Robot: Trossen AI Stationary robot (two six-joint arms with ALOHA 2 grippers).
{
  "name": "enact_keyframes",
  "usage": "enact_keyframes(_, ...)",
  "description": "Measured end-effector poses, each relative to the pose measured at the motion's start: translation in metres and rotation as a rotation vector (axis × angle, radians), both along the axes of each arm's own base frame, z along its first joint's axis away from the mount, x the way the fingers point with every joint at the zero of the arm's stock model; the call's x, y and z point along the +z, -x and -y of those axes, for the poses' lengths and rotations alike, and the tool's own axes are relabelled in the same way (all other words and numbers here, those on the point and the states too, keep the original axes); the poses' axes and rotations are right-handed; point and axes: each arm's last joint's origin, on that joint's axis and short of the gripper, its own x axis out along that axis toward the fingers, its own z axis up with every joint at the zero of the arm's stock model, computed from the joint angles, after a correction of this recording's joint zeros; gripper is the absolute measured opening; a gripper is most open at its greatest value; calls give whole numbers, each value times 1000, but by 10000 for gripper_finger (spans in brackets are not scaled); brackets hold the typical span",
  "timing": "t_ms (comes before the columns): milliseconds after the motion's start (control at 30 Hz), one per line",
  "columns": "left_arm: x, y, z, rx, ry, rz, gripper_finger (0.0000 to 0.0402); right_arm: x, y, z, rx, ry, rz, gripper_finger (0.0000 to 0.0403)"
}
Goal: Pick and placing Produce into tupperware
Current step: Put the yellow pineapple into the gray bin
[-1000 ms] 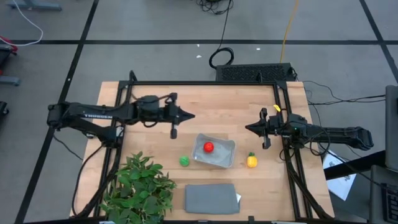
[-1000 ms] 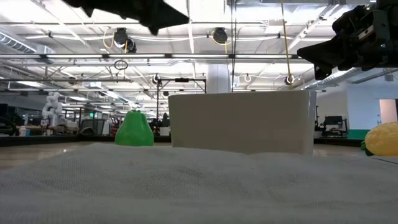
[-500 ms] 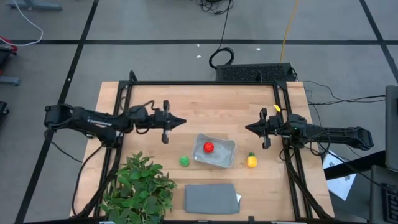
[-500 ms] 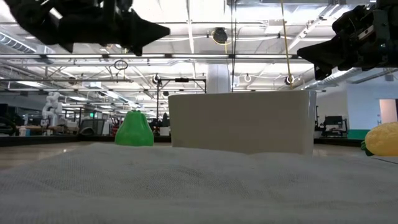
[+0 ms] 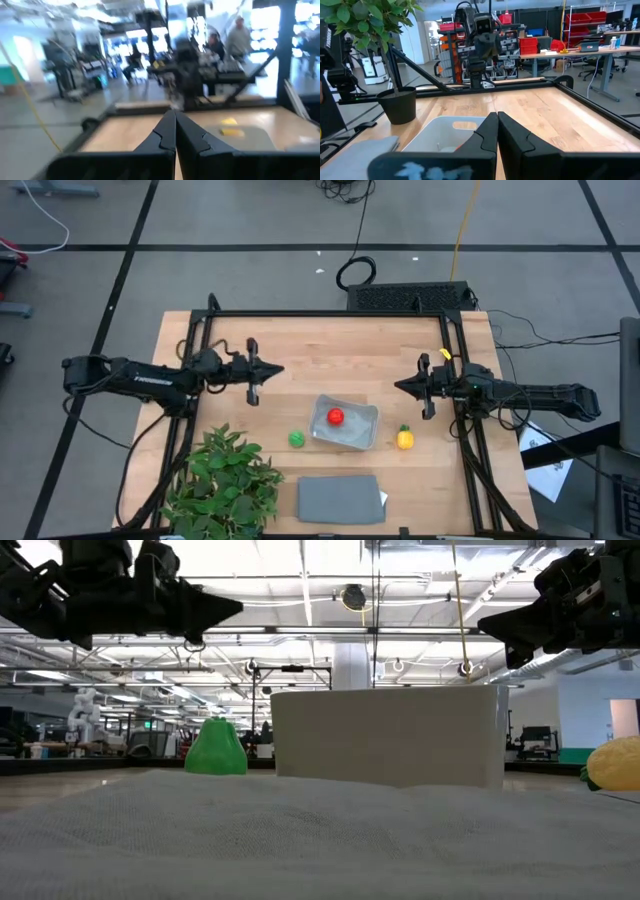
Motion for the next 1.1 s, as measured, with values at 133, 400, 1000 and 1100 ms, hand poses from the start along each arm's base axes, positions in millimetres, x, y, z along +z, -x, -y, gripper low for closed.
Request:
enact_keyframes(133, 2, 13, -5, 43, 0, 36, 0, 0, 0, 0, 0, -1, 0, 0)
enact_keyframes(400, 1, 35, -10, 100, -4, 91, 0, 0, 0, 0, 1, -9, 0, 0)
enact_keyframes(1000, 20, 51, 11, -103, 159, 56, 0, 0, 0, 0, 1, -19, 0, 0)
enact_keyframes(1100, 27, 47, 15, -39, 138, -86, 0, 0, 0, 0, 1, -19, 1, 0)
